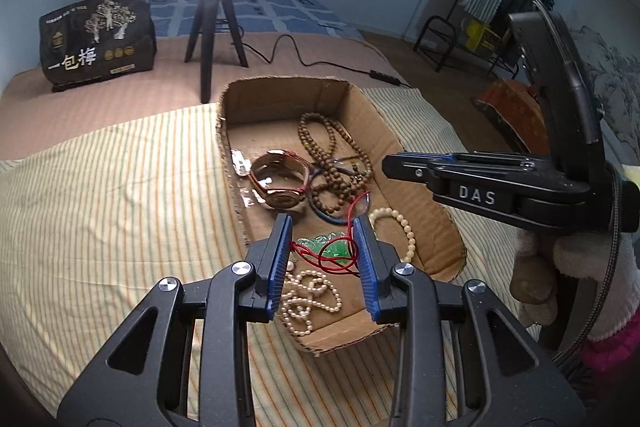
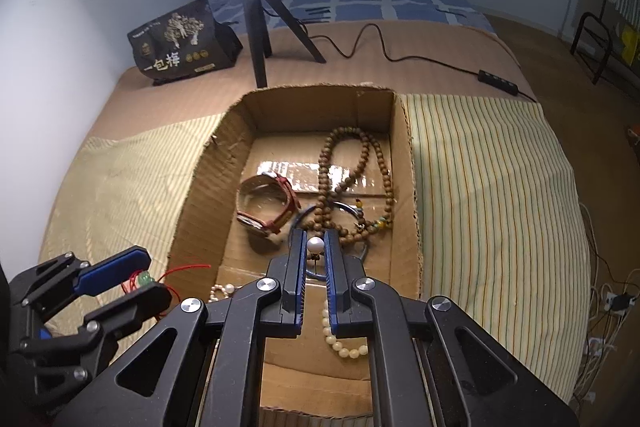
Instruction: Organize jewelry
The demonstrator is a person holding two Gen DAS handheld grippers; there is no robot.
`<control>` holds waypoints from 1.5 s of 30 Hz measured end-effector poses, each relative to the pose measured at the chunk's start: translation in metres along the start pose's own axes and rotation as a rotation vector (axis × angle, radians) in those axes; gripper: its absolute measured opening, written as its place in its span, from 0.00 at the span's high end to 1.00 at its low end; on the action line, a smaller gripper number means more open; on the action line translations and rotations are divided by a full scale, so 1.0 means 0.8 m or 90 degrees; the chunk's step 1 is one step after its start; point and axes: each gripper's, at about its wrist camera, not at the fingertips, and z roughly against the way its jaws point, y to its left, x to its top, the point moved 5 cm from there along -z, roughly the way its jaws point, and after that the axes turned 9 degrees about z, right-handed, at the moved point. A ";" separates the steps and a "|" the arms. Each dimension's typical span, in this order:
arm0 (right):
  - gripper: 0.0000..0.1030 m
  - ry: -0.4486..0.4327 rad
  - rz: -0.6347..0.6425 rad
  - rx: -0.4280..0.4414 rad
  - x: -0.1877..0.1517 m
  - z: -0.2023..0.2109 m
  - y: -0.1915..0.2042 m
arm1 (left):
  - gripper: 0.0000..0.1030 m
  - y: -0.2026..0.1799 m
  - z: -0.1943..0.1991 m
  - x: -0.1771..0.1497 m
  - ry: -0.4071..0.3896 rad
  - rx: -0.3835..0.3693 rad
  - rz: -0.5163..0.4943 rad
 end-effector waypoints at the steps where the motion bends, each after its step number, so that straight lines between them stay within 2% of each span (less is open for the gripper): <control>1: 0.93 0.002 -0.001 0.000 -0.001 -0.002 -0.001 | 0.69 -0.001 -0.002 -0.001 0.001 0.000 -0.001; 20: 0.93 0.013 0.012 -0.011 -0.002 -0.011 0.000 | 0.69 -0.001 -0.012 -0.002 0.010 0.006 -0.010; 22: 0.84 0.015 0.012 -0.015 -0.001 -0.012 0.000 | 0.69 0.000 -0.013 -0.002 0.012 0.008 -0.010; 24: 0.71 0.014 0.012 -0.016 -0.001 -0.011 0.001 | 0.69 0.000 -0.012 -0.002 0.012 0.010 -0.010; 29: 0.69 0.011 0.015 -0.021 0.000 -0.008 0.001 | 0.69 -0.001 -0.011 -0.003 0.011 0.012 -0.011; 31: 0.66 0.012 0.014 -0.024 0.000 -0.008 0.001 | 0.68 -0.001 -0.010 -0.002 0.010 0.013 -0.011; 33: 0.59 0.009 0.013 -0.027 0.000 -0.007 0.001 | 0.62 -0.001 -0.008 -0.002 0.008 0.014 -0.012; 45: 0.58 -0.022 0.022 -0.046 0.004 0.018 0.011 | 0.61 0.002 0.020 0.000 -0.023 0.019 -0.020</control>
